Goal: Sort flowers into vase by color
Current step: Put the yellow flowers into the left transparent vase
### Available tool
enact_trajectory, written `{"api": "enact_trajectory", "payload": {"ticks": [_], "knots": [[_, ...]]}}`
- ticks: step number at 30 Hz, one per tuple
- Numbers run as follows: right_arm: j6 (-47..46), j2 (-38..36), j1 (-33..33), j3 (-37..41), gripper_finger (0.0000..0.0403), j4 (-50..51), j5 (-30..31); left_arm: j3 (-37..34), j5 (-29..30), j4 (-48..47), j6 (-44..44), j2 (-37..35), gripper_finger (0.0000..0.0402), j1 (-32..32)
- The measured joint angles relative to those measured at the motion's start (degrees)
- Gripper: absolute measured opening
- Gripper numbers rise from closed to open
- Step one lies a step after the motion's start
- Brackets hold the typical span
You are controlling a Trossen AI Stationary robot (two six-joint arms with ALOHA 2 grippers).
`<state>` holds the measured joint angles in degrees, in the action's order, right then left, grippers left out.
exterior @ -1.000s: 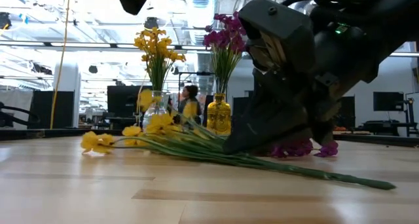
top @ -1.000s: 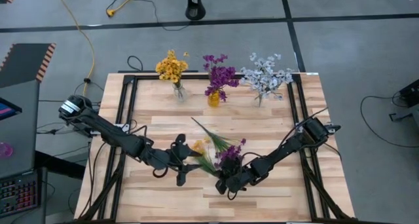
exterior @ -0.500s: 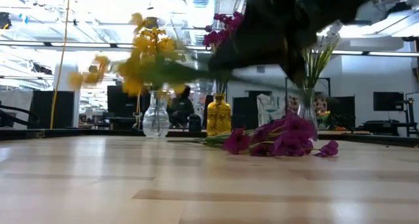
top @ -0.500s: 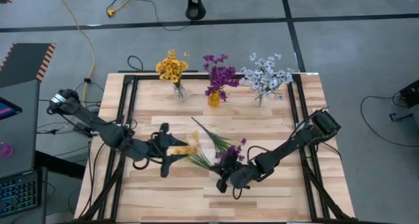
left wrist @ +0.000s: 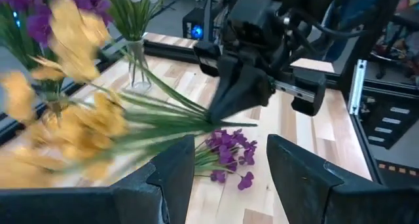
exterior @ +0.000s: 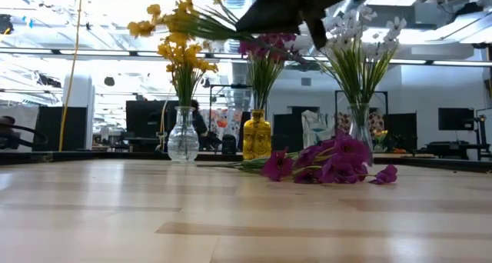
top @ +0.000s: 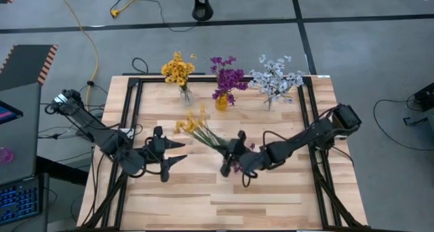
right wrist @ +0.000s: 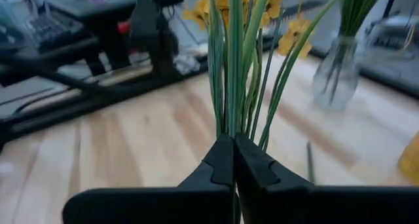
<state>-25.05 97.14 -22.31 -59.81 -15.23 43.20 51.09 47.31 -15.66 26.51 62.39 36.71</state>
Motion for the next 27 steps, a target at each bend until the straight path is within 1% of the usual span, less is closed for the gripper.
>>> {"api": "enact_trajectory", "payload": {"ticks": [4, 7, 9, 13, 15, 20, 24, 27], "knots": [[6.7, 0.0, 2.2, 0.0, 0.0027, -6.5, 0.0, 0.0, 0.2, 0.1, 1.9, 0.6, 0.0178, -1.1], [12.0, 0.3, 3.5, 0.0, 0.0026, -11.7, -0.3, 0.0, 1.4, 0.1, 5.6, 0.6, 0.0178, -1.8], [15.4, 0.4, 4.1, 0.0, 0.0027, -14.8, -0.7, 0.0, 4.2, 0.1, 8.0, 0.6, 0.0178, -2.0], [22.1, 0.4, 4.7, 0.0, 0.0028, -21.2, -0.8, 0.0, 11.9, 0.1, 10.1, 0.6, 0.0178, -1.9], [25.2, 0.4, 4.8, 0.0, 0.0026, -24.2, -1.1, 0.0, 13.5, 0.1, 10.2, 0.6, 0.0178, -2.1], [30.0, 0.4, 5.0, 0.0, 0.0029, -28.4, -1.5, 0.0, 15.2, 0.8, 9.8, 0.6, 0.0178, -3.4], [31.1, 0.4, 5.5, 0.0, 0.0028, -28.6, -1.5, 0.0, 14.6, 3.3, 8.4, 1.1, 0.0178, -5.0], [31.1, 0.4, 5.8, 0.0, 0.0027, -28.5, -2.4, 0.0, 14.1, 3.1, 9.9, 1.5, 0.0178, -6.6]]}}
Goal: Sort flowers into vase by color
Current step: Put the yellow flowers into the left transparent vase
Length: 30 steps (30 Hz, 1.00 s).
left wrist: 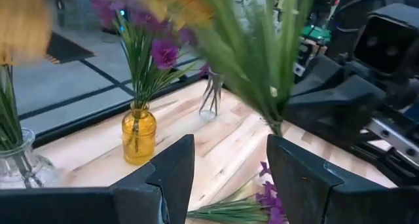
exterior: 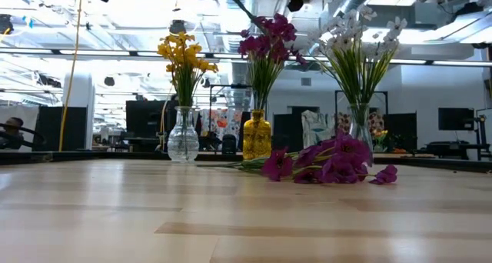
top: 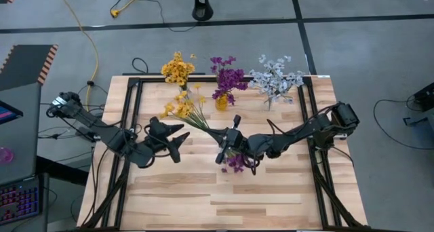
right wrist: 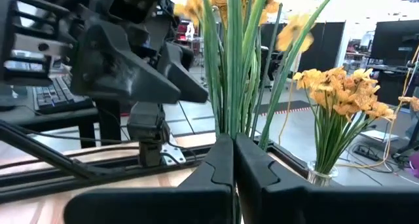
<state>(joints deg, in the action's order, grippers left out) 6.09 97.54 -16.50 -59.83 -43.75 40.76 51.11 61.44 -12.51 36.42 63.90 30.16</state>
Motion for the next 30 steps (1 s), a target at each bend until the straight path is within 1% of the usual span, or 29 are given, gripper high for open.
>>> {"api": "enact_trajectory", "payload": {"ticks": [8, 11, 13, 17, 25, 30], "knots": [[0.0, 0.0, 0.3, 0.0, 0.0028, -0.1, -0.4, 0.0, -11.8, 0.1, 2.4, -0.1, 0.0178, -4.4], [0.0, 0.0, 0.3, 0.0, 0.0027, 0.1, -0.4, 0.0, -17.4, 0.1, 0.2, -0.1, 0.0179, -5.6], [0.0, 0.0, 0.3, 0.0, 0.0028, 0.0, -0.4, 0.0, -19.4, 0.6, -1.9, -0.1, 0.0183, -6.1], [0.0, 0.0, 0.3, 0.0, 0.0030, 0.1, -0.4, 0.0, -19.2, 1.2, -4.4, -0.1, 0.0200, -6.6], [0.0, 0.0, 0.1, 0.0, 0.0030, 0.0, -0.5, 0.0, -18.8, 3.7, -8.1, -0.1, 0.0259, -8.4], [0.0, 0.0, 0.1, 0.0, 0.0027, 0.0, -0.5, 0.0, -18.8, 6.6, -9.5, -0.1, 0.0266, -9.9]]}}
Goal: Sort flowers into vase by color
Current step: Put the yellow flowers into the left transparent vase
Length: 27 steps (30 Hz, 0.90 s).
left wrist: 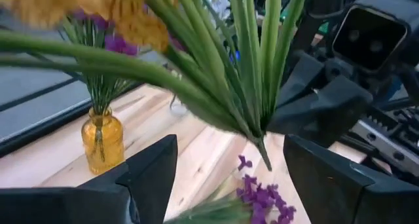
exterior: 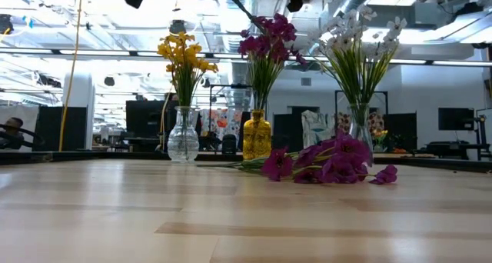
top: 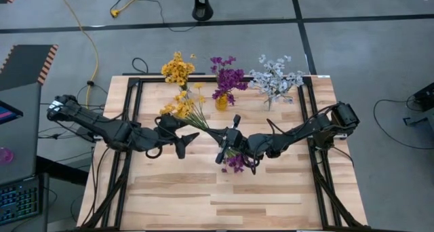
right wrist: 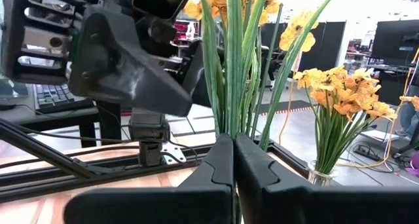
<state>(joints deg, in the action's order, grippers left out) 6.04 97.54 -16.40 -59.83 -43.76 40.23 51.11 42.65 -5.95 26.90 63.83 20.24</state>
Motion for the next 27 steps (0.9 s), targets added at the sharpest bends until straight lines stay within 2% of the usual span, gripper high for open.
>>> {"api": "enact_trajectory", "payload": {"ticks": [5, 18, 27], "knots": [[0.0, 0.0, 0.0, 0.0, 0.0030, 0.0, 0.0, 0.0, -0.6, 3.7, -2.1, 0.0, 0.0267, -1.3], [-0.2, 0.0, 0.0, 0.0, 0.0031, 0.0, -0.2, 0.0, -3.4, 8.3, -0.9, 0.2, 0.0267, -4.0], [-0.1, 0.0, 0.0, 0.0, 0.0034, 0.0, -0.2, 0.1, -4.5, 19.0, -6.3, 6.7, 0.0257, -5.4]]}}
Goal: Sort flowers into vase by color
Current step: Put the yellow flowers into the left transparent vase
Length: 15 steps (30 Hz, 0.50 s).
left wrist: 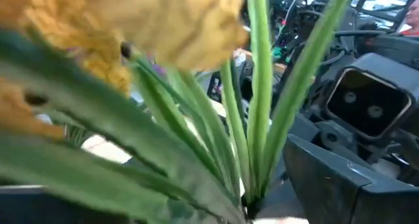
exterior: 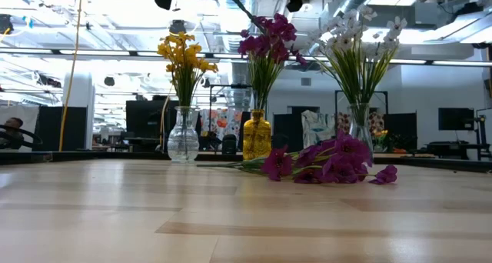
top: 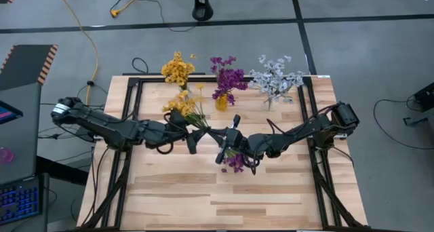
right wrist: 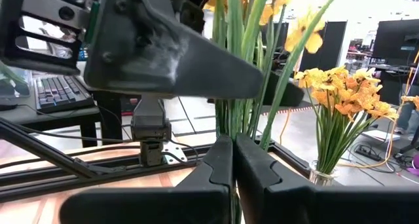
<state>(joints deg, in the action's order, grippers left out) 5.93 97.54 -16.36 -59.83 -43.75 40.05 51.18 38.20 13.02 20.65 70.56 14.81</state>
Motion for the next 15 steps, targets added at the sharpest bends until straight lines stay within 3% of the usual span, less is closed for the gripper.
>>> {"api": "enact_trajectory", "payload": {"ticks": [6, 15], "knots": [[0.1, 0.0, 0.0, 0.0, 0.0032, 0.0, 0.0, 0.0, 0.1, 1.1, -0.1, 0.3, 0.0223, 0.1], [-1.3, 0.0, 0.2, 0.0, 0.0039, 0.0, 0.0, 0.0, 2.2, 1.1, 1.5, 0.4, 0.0122, 0.0]]}}
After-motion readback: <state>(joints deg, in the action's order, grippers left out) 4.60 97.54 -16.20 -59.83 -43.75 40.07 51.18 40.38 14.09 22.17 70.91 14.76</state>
